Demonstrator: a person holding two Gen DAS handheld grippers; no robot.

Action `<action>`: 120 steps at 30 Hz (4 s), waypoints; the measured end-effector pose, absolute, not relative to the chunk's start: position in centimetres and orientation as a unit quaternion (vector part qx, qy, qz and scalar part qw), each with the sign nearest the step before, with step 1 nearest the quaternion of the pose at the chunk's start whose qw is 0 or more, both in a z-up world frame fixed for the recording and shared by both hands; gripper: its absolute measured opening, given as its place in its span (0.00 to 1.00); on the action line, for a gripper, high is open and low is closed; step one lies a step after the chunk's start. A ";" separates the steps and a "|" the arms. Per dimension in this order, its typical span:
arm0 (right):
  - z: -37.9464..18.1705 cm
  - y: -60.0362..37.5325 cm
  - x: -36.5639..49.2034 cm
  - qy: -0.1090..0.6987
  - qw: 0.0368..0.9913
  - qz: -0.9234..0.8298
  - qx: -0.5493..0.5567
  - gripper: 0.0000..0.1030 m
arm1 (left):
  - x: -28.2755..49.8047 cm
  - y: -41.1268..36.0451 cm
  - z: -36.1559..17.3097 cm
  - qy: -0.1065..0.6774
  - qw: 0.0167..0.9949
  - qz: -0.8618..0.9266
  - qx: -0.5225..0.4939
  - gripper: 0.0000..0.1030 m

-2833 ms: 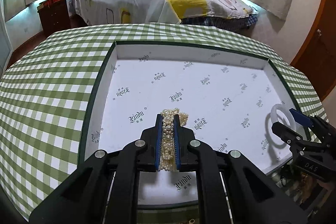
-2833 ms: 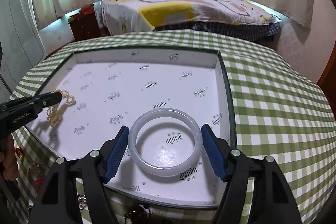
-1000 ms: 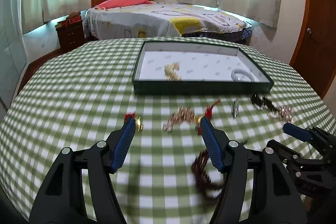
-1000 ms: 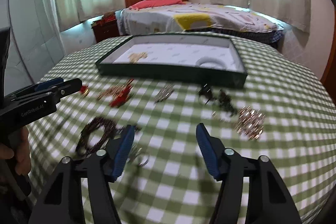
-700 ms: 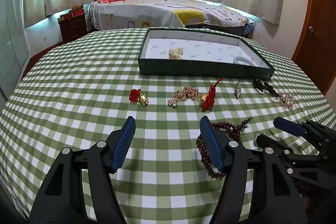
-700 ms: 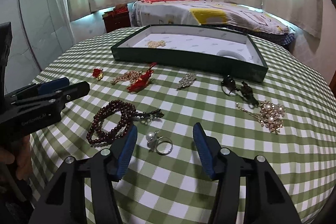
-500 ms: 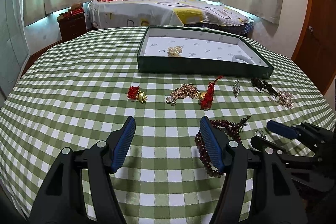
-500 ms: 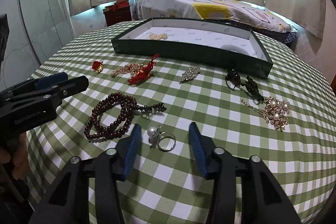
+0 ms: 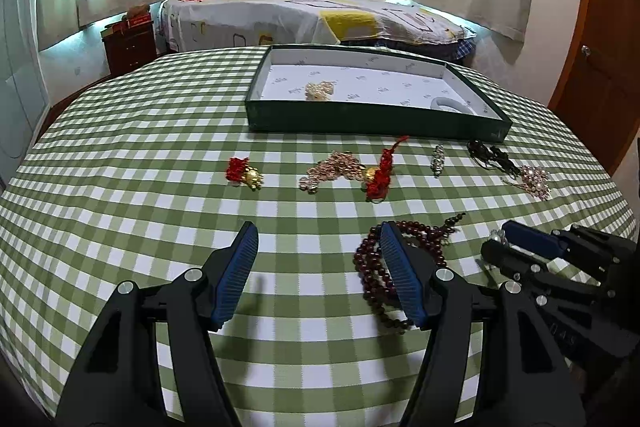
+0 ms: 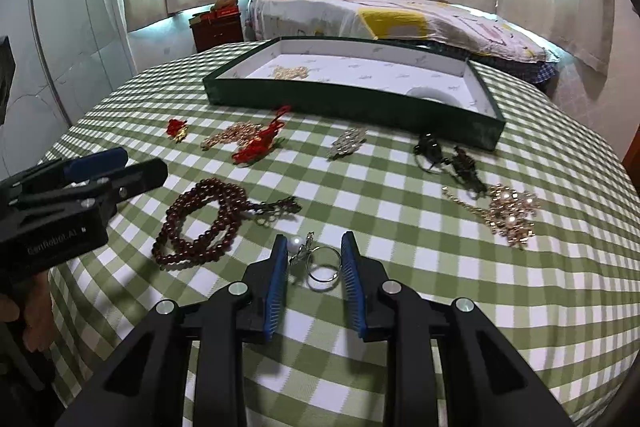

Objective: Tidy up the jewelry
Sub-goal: 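Grasp the dark red bead strand with the left tool while the right tool grasps the pearl ring, then carry the bead strand and pearl ring into the green box with both tools, then open both tools to drop the bead strand and ring in the box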

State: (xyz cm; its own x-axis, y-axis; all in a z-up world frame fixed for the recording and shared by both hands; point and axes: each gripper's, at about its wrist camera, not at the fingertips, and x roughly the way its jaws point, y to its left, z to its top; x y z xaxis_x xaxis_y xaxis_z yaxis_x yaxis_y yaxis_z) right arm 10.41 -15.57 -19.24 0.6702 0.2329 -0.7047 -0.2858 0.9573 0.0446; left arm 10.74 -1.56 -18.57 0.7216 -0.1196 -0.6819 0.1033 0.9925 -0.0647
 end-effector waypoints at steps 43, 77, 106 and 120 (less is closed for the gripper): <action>-19.4 -20.3 10.5 0.372 0.923 0.099 0.016 0.28 | 11.2 -6.4 -21.1 0.394 0.912 -0.108 0.032 0.26; -12.9 -19.8 17.0 0.308 0.945 0.110 0.024 0.28 | 18.0 -5.9 -13.8 0.316 0.939 -0.132 -0.009 0.11; -15.1 -23.2 39.4 0.409 0.909 0.077 0.014 0.28 | 43.0 -2.4 -17.9 0.448 0.891 -0.065 -0.038 0.11; -17.6 -23.8 41.3 0.461 0.885 0.064 0.007 0.28 | 44.8 -1.7 -20.0 0.484 0.872 -0.050 -0.043 0.14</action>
State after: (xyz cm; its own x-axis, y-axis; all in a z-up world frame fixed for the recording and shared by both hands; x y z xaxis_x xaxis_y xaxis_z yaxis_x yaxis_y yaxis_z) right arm 41.30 -23.82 -17.61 0.5663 0.1196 -0.8155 -0.1061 0.9918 0.0717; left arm 44.80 -1.66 -20.04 0.5259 -0.1280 -0.8409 0.0450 0.9914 -0.1228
